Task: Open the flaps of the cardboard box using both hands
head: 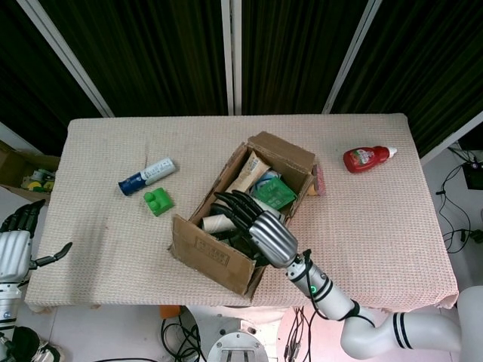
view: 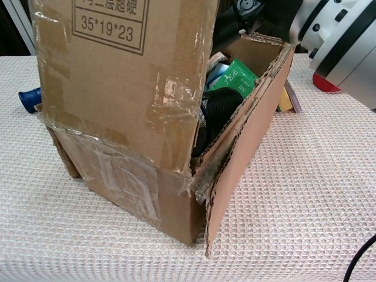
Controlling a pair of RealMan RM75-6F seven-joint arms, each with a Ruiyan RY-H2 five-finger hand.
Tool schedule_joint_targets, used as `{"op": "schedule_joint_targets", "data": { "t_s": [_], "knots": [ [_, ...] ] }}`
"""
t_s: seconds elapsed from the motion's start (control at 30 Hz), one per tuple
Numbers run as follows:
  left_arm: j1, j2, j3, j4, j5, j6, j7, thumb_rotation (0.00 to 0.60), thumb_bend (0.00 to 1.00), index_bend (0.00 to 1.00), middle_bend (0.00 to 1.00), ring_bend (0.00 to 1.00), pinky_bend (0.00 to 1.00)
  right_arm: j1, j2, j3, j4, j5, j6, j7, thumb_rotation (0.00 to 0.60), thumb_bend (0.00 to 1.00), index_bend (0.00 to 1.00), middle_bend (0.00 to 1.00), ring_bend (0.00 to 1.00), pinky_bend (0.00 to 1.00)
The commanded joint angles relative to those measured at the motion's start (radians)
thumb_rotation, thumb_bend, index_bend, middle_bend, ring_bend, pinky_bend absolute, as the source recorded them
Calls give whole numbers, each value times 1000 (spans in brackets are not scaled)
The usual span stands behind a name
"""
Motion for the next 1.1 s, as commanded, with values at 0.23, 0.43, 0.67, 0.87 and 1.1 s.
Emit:
{"op": "schedule_joint_targets", "data": {
  "t_s": [0.23,0.43,0.67,0.87,1.1],
  "knots": [
    [2,-4,-1,8,-1,-6,-3,299,170,63,106,85,185,2,0,-17,-49,30,-47,118,600,0,0,0,0,0],
    [2,-4,-3,10,-1,-9,-7,301,170,63,106,85,184,8,6,-23,-72,58,-87,147,600,0,0,0,0,0],
    [2,-6,-3,13,-2,-17,-8,297,169,63,104,85,184,16,20,-32,-86,86,-136,127,600,0,0,0,0,0],
    [2,-7,-4,14,-2,-17,-9,298,170,63,100,85,185,18,26,-37,-93,94,-156,75,600,0,0,0,0,0],
    [4,-6,-5,16,-1,-15,-13,301,170,63,100,85,185,0,42,-19,-106,87,-118,52,600,0,0,0,0,0]
  ]
}}
